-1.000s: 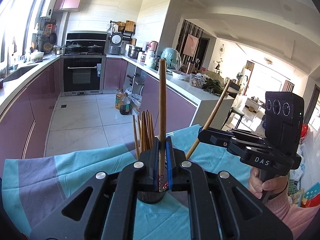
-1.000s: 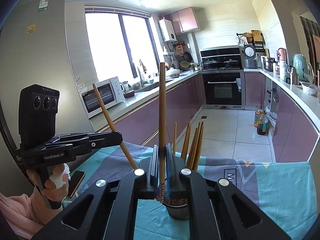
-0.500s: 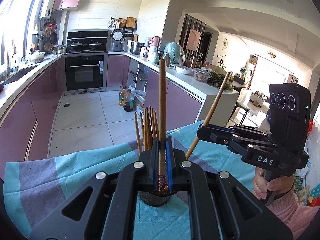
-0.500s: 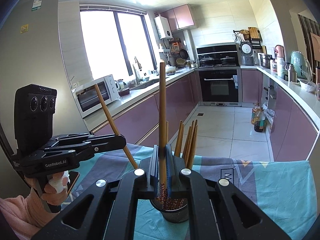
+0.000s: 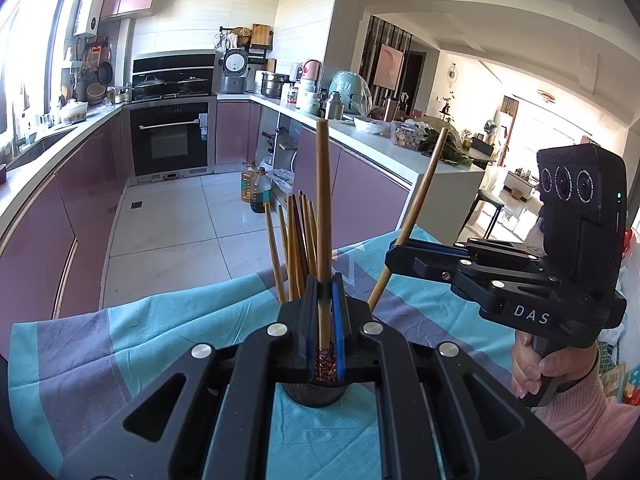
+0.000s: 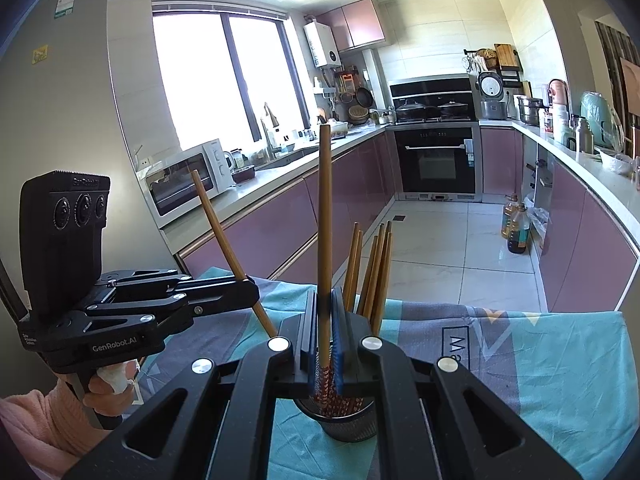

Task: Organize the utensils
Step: 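Push both held chopsticks further down among the chopsticks in the cup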

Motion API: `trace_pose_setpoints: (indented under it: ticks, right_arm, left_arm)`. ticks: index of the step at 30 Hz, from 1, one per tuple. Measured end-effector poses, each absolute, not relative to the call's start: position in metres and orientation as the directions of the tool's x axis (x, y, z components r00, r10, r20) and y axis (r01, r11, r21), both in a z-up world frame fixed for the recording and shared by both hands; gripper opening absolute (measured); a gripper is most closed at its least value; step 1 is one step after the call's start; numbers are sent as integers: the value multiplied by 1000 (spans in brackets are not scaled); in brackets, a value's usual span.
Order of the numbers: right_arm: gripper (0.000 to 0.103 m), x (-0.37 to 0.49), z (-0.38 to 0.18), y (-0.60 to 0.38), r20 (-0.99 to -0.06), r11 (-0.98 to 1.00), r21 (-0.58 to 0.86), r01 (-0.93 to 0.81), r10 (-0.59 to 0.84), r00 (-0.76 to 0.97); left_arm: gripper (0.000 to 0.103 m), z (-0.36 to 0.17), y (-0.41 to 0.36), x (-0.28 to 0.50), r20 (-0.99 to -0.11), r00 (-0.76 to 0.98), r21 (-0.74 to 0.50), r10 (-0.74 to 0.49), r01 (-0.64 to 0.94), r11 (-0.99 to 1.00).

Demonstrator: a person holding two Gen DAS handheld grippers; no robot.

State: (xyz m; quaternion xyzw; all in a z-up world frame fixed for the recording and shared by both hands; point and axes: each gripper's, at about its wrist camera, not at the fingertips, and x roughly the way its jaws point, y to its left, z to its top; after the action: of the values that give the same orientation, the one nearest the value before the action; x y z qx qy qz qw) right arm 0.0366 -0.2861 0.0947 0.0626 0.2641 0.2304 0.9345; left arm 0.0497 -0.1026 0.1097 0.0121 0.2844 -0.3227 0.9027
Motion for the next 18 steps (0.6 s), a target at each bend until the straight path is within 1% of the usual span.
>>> trace_pose_setpoints:
  ticks: [18]
  right_arm:
    - [6,43,83,-282,-500,886,241,-396,463,732]
  left_arm:
    - [7,117,-103,57,-547,619,-148,-563,591,793]
